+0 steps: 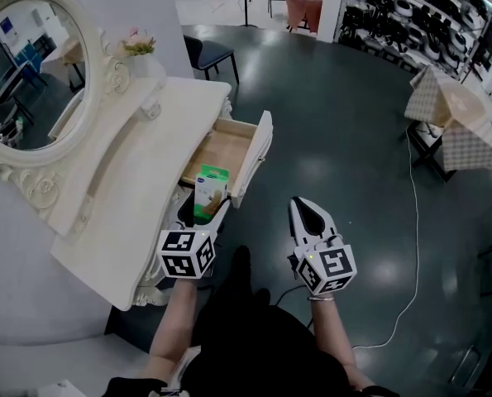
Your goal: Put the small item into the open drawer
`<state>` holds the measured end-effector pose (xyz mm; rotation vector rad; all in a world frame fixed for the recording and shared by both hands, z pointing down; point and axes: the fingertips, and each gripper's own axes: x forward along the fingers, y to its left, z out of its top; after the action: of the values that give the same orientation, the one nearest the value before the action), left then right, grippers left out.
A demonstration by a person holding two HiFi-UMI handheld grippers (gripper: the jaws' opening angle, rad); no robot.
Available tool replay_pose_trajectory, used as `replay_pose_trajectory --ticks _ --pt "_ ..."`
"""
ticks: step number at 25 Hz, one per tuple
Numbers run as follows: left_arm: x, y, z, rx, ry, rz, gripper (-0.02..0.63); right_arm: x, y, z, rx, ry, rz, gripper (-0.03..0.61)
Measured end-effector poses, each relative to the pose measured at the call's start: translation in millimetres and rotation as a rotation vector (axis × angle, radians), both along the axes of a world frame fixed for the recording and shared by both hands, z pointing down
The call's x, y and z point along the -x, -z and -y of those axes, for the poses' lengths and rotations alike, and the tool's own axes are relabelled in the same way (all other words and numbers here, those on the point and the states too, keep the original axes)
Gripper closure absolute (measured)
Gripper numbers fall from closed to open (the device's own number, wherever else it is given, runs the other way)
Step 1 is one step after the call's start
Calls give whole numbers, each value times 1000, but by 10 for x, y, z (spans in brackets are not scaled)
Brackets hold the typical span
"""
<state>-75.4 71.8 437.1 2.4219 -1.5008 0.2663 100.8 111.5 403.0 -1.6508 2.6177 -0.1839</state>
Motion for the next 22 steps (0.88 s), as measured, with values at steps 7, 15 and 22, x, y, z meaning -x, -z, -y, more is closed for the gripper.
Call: replay_pose_trajectory --ticks 7,15,22 --pt "0 11 346 -13 3 -3 261 6 3 340 -4 2 -2 581" --pt "-42 36 958 -14 -15 -29 261 19 -92 946 28 3 -26 581" --pt "-1 57 1599 -24 -16 -25 261 99 -102 1578 35 7 -26 581"
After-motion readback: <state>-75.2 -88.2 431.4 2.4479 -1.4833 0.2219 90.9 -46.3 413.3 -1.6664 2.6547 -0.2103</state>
